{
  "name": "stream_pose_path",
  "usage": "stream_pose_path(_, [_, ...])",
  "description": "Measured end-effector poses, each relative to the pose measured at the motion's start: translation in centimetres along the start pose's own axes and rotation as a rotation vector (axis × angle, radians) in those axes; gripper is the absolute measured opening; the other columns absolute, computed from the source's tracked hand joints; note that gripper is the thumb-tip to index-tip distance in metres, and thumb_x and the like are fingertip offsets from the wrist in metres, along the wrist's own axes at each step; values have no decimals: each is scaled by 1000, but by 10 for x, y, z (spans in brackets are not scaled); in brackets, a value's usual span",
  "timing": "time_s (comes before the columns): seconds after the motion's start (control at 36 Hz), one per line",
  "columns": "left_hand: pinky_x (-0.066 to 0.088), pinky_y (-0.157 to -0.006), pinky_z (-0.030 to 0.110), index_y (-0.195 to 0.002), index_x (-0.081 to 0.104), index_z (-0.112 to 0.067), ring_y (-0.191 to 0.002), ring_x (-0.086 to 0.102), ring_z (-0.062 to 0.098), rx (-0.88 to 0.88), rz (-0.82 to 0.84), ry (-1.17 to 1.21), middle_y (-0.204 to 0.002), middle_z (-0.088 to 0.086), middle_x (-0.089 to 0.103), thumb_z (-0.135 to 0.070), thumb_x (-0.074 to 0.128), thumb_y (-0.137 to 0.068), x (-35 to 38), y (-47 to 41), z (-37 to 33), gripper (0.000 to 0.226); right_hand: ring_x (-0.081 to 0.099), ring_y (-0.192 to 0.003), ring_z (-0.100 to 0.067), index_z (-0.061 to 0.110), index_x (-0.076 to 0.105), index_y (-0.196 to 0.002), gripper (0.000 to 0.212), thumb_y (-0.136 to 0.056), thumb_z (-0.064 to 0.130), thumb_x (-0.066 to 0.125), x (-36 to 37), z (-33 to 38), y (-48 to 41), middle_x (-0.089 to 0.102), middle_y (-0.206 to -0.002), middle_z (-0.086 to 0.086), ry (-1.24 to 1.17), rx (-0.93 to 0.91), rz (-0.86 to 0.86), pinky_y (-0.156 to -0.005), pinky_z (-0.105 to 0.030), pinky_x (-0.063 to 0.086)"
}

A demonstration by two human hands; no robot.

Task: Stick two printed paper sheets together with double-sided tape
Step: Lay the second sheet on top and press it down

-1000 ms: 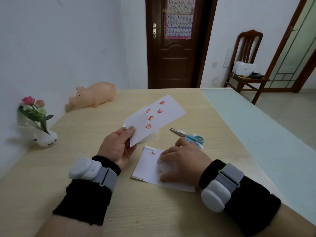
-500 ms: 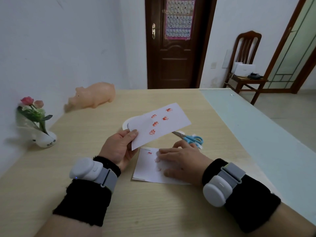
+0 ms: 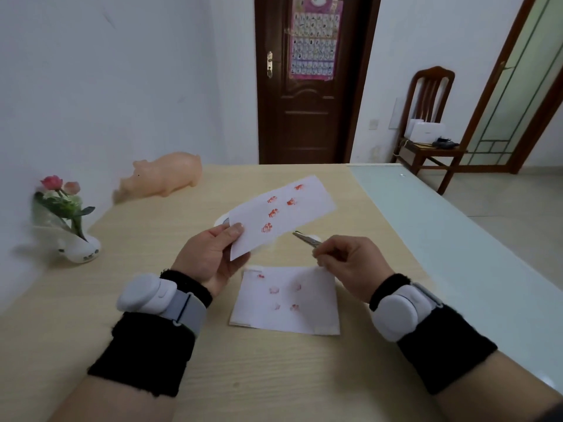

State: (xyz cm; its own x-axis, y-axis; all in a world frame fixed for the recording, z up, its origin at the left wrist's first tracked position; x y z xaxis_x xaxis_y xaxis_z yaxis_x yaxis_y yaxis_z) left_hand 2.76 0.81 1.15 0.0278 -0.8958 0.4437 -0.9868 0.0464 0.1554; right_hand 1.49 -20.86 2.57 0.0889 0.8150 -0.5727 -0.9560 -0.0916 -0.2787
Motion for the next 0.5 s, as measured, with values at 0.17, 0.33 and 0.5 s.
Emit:
stream_pose_path(0.17, [55,-64,46,-84,59,-10,-41,54,10,-181,105,-141,-54,1,57,-12,51,-93,4,13,16,12,63,-74,-13,15,67,-68,15,-82,14,66,14,0,-3,67,-70,2,106,53,41,-67,-23,43])
stream_pose_path(0.33, [57,-55,38,-92,59,-7,-41,56,11,-228,91,-158,-48,1,57,-11,51,-93,-6,10,29,9,45,-60,-8,26,52,-55,34,-84,9,59,11,2,-2,52,-53,15,133,62,11,-58,-26,36])
stream_pose_path(0.5, [57,-54,37,-86,59,-8,-41,55,11,-197,49,-105,-54,3,56,-10,51,-93,-11,4,33,11,46,-88,-11,18,70,-89,9,-83,17,64,4,0,-1,50,-71,19,283,58,-23,-69,-20,29])
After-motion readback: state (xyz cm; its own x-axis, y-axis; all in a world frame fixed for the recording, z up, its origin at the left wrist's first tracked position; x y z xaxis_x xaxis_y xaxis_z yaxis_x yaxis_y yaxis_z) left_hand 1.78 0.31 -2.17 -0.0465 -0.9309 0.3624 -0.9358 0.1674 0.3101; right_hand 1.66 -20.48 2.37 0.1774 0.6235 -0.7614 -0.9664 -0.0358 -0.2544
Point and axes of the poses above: each hand's wrist, its own y-axis away from the middle knuckle, its own x-axis out of the palm, z = x × y, the point moved 8 cm from there along -y, towards the middle knuckle
